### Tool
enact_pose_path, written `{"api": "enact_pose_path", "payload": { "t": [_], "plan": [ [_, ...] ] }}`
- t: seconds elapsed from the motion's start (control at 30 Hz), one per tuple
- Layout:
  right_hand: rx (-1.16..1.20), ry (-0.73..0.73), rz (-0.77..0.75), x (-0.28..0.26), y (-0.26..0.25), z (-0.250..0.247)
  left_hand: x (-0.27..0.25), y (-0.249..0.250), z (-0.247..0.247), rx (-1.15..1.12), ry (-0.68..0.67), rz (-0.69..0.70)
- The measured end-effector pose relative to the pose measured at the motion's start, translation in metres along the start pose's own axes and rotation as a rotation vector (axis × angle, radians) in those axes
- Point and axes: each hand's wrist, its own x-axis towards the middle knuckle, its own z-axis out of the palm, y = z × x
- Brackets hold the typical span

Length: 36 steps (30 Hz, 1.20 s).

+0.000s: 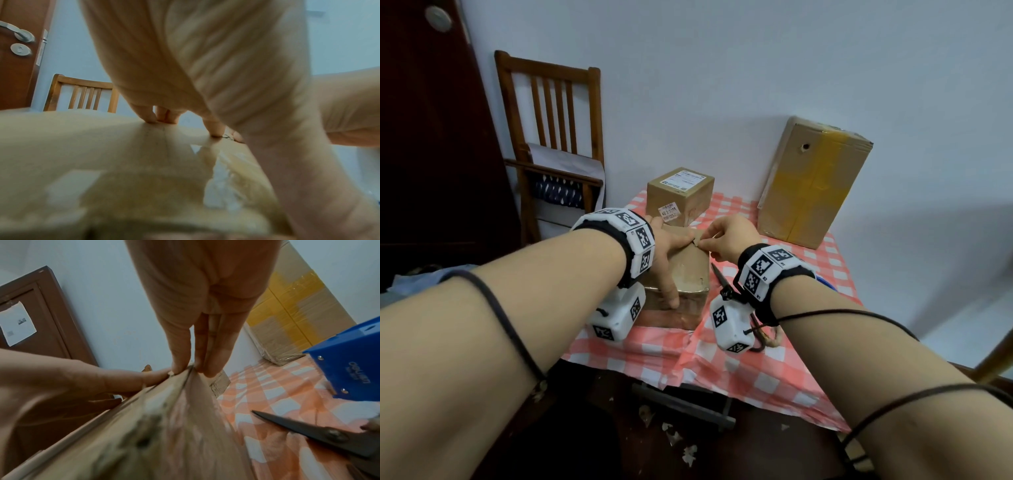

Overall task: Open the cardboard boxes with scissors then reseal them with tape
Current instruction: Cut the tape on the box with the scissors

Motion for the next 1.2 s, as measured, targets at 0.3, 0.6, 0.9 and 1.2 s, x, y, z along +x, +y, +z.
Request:
{"api": "enact_pose_path", "payload": {
  "t": [0.3, 0.6, 0.9, 1.2],
  "plan": [
    [-0.021, -0.032, 0.050, 0.007, -0.007, 0.002, 0.000, -0.001, -0.004, -0.072, -0.022, 0.041],
    [-0.024, -0.055, 0.085, 0.014, -0.006, 0.011, -0.005, 0.001, -0.009, -0.242, -0.026, 0.201],
    [0.197, -0.022, 0.125, 0.022, 0.008, 0.011, 0.005, -0.006, -0.002, -0.231, -0.047, 0.010],
    [0.042, -0.060, -0.027, 0.013, 0.007, 0.003, 0.001, -0.004, -0.007, -0.274, -0.064, 0.124]
  ]
}}
